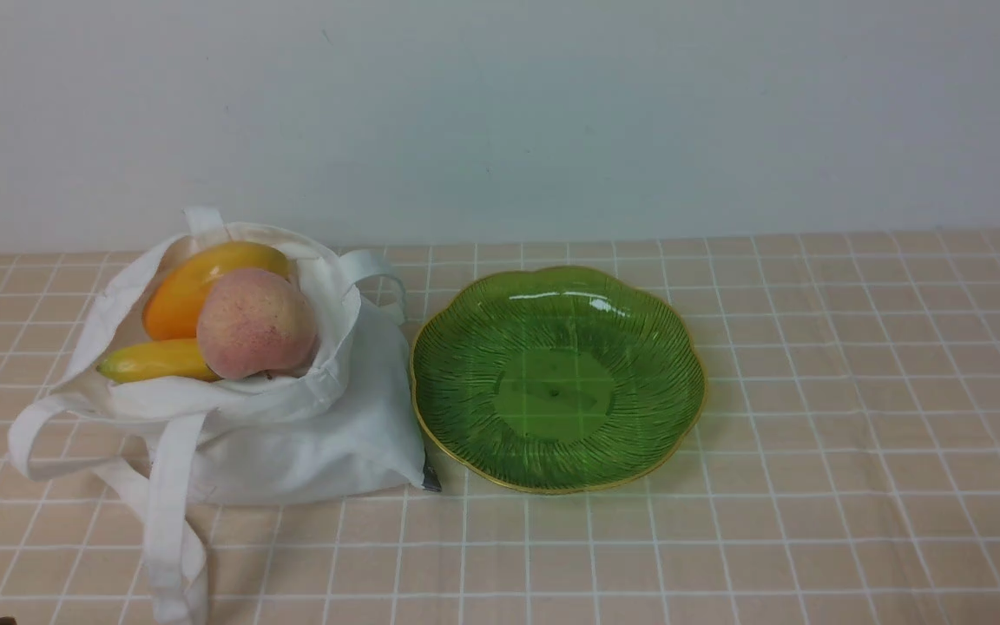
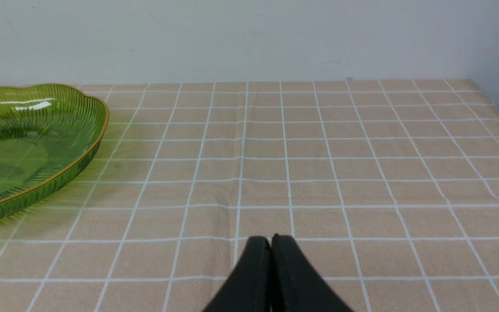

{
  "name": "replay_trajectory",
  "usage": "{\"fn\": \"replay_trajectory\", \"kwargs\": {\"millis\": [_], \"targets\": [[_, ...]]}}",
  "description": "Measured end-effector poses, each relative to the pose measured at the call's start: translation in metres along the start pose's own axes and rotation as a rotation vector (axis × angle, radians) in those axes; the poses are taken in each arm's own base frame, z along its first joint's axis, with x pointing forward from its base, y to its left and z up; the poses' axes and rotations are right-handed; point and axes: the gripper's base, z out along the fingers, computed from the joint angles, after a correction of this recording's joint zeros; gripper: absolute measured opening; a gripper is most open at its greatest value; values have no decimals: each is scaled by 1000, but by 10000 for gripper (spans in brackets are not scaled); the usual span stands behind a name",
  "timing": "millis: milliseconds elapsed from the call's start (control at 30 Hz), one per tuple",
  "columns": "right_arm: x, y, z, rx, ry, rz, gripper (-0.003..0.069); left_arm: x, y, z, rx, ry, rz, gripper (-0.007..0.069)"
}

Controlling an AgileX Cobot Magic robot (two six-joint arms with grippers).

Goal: Take the fruit out of the bag on the brown coffee tablecloth and place them on the plate.
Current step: 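Reach into the cloth bag and grasp the peach with the left gripper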

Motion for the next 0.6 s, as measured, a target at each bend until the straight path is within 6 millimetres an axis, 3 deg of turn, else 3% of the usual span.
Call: {"fn": "replay_trajectory", "kwargs": {"millis": [600], "targets": [[0,0,0,0,0,0,-14,0,1,0,-6,0,15,-8]]}}
